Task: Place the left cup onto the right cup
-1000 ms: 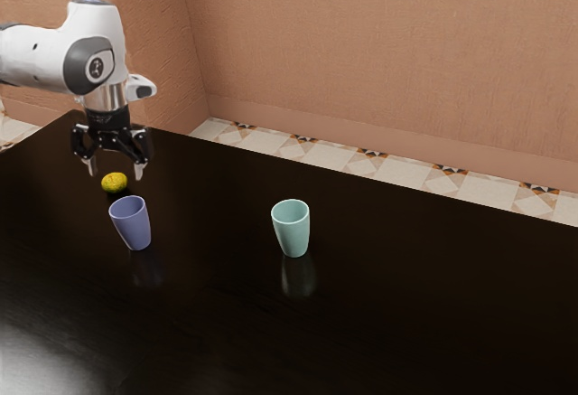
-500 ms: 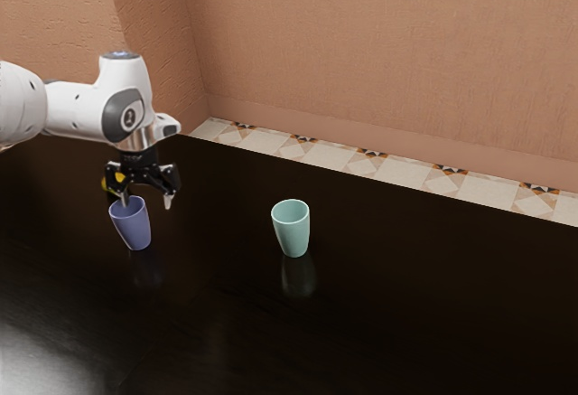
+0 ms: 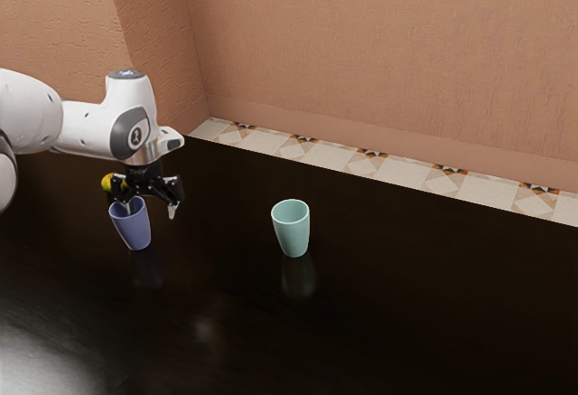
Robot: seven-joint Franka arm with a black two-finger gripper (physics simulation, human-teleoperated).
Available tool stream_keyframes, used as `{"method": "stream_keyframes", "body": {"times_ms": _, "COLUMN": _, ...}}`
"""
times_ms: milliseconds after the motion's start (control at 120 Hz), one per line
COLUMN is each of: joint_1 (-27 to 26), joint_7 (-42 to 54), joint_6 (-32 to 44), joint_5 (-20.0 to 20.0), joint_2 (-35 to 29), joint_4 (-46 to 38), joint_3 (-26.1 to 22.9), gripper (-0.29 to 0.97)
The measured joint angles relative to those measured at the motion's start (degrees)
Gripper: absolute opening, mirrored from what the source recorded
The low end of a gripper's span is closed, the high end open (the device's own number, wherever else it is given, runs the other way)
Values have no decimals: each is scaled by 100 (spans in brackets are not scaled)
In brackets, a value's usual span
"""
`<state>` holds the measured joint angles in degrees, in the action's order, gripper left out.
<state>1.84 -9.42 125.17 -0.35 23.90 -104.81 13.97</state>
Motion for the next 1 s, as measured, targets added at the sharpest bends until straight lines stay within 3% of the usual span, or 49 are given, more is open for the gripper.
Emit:
{"method": "stream_keyframes", "body": {"times_ms": 192, "joint_1": 0, "joint_7": -14, "joint_6": 85, "joint_5": -7, "joint_2": 5, "joint_4": -18, "joint_3": 12, "gripper": 22}}
{"method": "stream_keyframes", "body": {"times_ms": 350, "joint_1": 10, "joint_7": -30, "joint_6": 116, "joint_5": -11, "joint_2": 13, "joint_4": -89, "joint_3": 50, "gripper": 2}}
{"method": "stream_keyframes", "body": {"times_ms": 567, "joint_1": 17, "joint_7": -48, "joint_6": 119, "joint_5": -9, "joint_2": 4, "joint_4": -116, "joint_3": 69, "gripper": -7}}
{"method": "stream_keyframes", "body": {"times_ms": 858, "joint_1": 16, "joint_7": -80, "joint_6": 50, "joint_5": 9, "joint_2": -95, "joint_4": -112, "joint_3": 70, "gripper": -10}}
{"method": "stream_keyframes", "body": {"times_ms": 1000, "joint_1": -16, "joint_7": -115, "joint_6": -63, "joint_5": 56, "joint_2": -447, "joint_4": -117, "joint_3": 66, "gripper": -10}}
